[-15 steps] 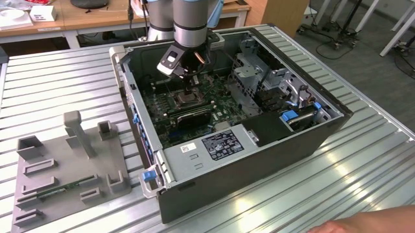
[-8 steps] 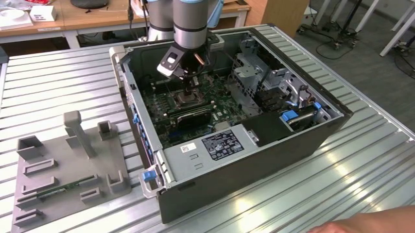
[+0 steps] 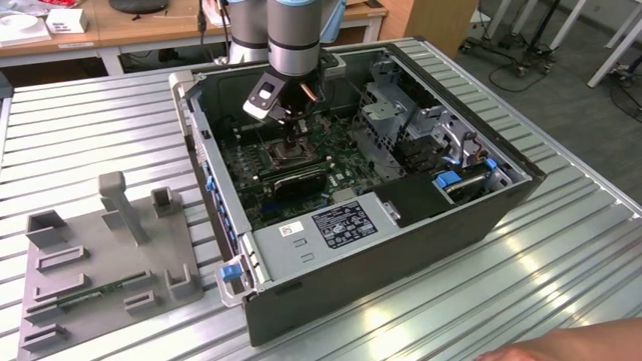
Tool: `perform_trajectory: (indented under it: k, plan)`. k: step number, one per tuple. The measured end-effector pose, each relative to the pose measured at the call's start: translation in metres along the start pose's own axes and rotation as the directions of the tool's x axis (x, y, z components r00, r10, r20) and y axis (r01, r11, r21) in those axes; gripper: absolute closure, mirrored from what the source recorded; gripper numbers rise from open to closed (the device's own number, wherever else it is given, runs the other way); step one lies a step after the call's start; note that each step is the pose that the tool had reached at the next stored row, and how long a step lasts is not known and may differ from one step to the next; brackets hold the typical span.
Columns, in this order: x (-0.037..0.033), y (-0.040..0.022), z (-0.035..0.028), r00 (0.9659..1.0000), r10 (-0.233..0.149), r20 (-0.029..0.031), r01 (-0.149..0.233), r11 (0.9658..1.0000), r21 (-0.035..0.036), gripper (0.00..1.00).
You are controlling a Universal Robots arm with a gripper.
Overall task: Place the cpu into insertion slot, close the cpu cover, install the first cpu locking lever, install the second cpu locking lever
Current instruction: 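Place the cpu into insertion slot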
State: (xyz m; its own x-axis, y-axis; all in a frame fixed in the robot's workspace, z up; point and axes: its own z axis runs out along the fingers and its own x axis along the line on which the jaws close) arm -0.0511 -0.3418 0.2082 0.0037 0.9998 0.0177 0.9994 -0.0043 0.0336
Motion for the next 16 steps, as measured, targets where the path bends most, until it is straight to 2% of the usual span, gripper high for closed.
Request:
perform_trajectory:
  k: [16]
  plan:
    - [0.0004, -0.0017, 0.0062, 1.0000, -0.009, -0.0004, 0.009, 1.0000, 0.0002, 0.89]
